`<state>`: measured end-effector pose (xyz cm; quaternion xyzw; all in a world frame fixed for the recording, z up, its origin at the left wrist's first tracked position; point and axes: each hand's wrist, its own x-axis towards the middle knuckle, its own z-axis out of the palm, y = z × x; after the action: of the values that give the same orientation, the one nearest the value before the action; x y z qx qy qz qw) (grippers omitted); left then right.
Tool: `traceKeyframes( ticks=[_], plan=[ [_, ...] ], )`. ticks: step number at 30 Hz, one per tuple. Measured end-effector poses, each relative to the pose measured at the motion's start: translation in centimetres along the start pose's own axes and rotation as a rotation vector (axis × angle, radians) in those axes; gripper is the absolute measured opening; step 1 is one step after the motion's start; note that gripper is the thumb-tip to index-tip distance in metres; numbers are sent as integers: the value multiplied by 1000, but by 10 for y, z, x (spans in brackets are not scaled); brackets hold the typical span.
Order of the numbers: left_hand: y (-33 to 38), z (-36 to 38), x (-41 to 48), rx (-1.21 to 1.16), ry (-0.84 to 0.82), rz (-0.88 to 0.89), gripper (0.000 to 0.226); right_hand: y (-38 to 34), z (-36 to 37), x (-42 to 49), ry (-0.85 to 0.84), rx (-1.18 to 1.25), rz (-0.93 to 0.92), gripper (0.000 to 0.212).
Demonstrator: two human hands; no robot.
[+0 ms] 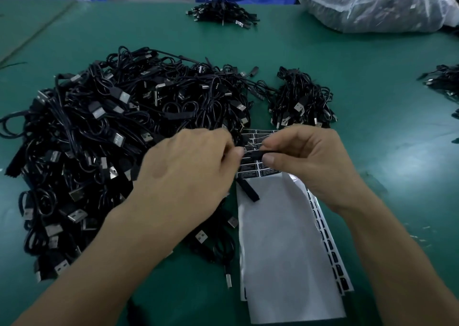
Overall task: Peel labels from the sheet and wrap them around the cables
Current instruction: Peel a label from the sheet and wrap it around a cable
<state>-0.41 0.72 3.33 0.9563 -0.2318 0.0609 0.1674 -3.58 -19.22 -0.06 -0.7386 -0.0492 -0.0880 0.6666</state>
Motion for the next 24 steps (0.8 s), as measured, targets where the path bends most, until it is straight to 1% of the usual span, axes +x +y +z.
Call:
traceKeyframes(
  ticks=[3, 5, 6, 8, 10, 12, 14, 16, 18, 19, 21, 24],
  plan=[
    [7, 5, 0, -236, -88, 28, 37, -1, 8, -2, -18, 113, -52, 18],
    [7, 12, 0, -275, -114, 32, 42, -2, 10, -3, -34, 131, -111, 19],
    [7, 14, 1, -308, -124, 24, 47, -2, 10, -3, -29, 101, -148, 23],
    [5, 19, 2, -457, -167, -12, 53, 0, 8, -2, 10, 21, -205, 36],
    [5, 22, 2, -576, -169, -17, 49, 1, 6, -2, 37, -22, -233, 40],
    [6, 25, 2, -619, -125, 5, 44, 1, 7, -2, 57, -58, -221, 40],
    [6, 28, 1, -606, -81, 13, 43, 3, 4, -2, 132, -159, -170, 43],
    [7, 32, -1, -568, -57, -4, 41, 4, -4, -2, 247, -317, -56, 44],
    [9, 36, -3, -526, -43, -29, 39, 6, -13, -3, 381, -416, 74, 34],
    [10, 37, -5, -504, -39, -39, 38, 6, -17, -3, 442, -423, 120, 27],
    [12, 40, -6, -482, -39, -50, 35, 3, -23, -4, 493, -335, 209, 13],
    [14, 40, -6, -497, -26, -56, 32, -2, -24, -4, 414, -90, 398, 8]
  ],
)
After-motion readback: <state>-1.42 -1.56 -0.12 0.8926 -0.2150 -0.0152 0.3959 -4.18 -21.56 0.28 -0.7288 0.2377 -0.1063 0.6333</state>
